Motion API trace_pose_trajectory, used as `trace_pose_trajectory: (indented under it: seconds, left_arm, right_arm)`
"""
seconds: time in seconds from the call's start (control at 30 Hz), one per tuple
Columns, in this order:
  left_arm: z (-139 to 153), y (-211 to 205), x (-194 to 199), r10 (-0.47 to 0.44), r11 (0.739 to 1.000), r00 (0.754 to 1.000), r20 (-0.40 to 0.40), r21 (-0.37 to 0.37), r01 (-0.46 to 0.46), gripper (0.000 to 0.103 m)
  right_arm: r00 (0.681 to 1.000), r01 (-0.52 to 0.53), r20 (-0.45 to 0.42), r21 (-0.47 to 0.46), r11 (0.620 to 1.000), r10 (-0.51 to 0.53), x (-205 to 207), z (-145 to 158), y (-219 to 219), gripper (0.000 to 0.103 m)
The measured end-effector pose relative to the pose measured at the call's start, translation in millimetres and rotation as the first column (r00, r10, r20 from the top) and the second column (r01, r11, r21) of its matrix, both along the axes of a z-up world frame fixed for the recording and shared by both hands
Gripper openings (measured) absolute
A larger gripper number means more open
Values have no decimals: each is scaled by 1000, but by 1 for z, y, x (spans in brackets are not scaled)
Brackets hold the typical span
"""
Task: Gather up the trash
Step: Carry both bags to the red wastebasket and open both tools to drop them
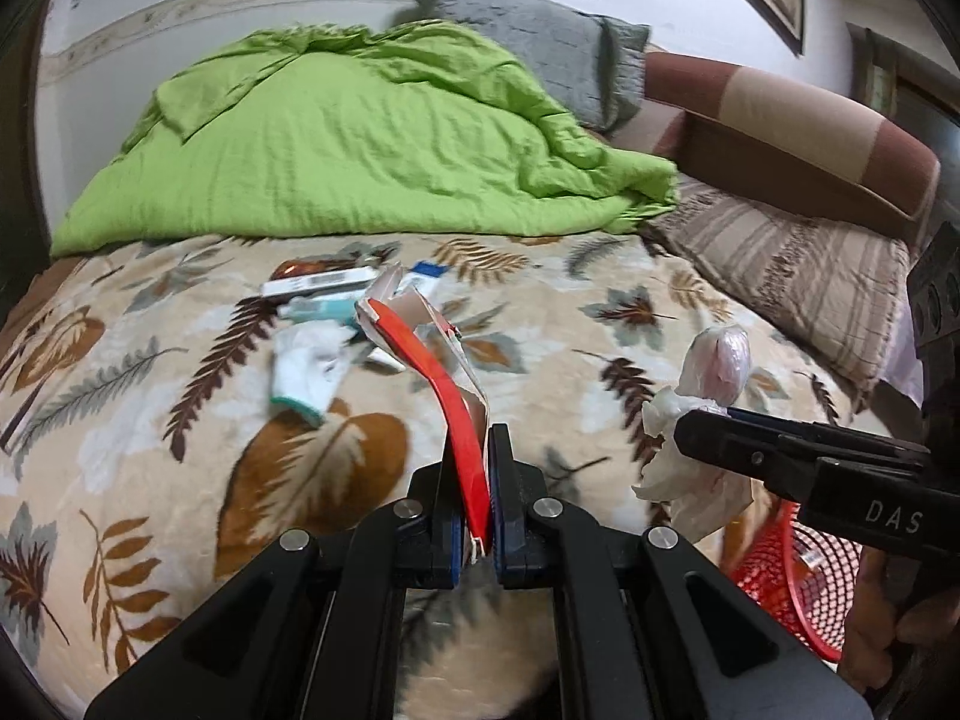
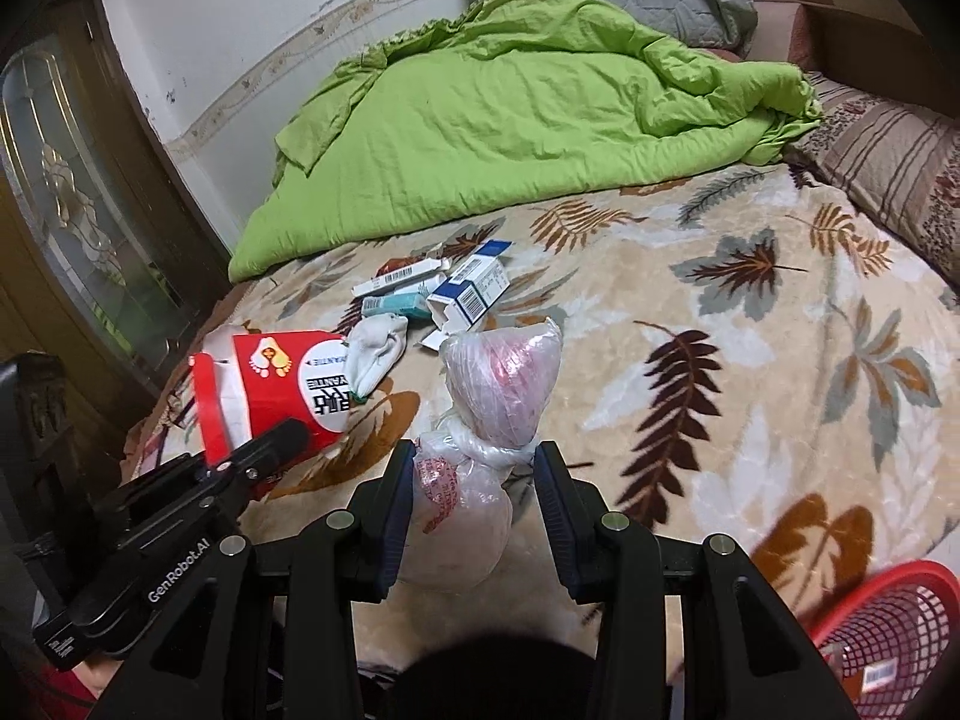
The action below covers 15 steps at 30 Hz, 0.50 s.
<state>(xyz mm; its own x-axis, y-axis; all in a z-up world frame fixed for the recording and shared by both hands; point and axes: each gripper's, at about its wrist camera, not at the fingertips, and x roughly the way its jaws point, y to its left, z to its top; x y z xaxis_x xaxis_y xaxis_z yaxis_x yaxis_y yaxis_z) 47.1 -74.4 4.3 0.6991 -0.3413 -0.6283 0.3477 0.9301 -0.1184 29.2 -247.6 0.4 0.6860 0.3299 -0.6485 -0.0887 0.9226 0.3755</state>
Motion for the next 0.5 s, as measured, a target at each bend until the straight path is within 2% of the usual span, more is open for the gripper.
trace_pose_trajectory:
  seconds: [0.3, 0.4, 0.5]
  left_arm:
    - [17, -45, -28, -142, 990, 990, 3, 6, 142, 6]
    - [20, -64, -41, -205, 979, 979, -11, 8, 205, 6]
    - [20, -88, -55, -286, 958, 958, -32, 9, 287, 6]
  right_arm:
    - [996, 84, -2, 15, 996, -84, -54, 13, -58, 43]
    - [990, 137, -26, 21, 990, -136, -76, 11, -86, 43]
    - [978, 201, -56, 24, 979, -199, -98, 7, -115, 43]
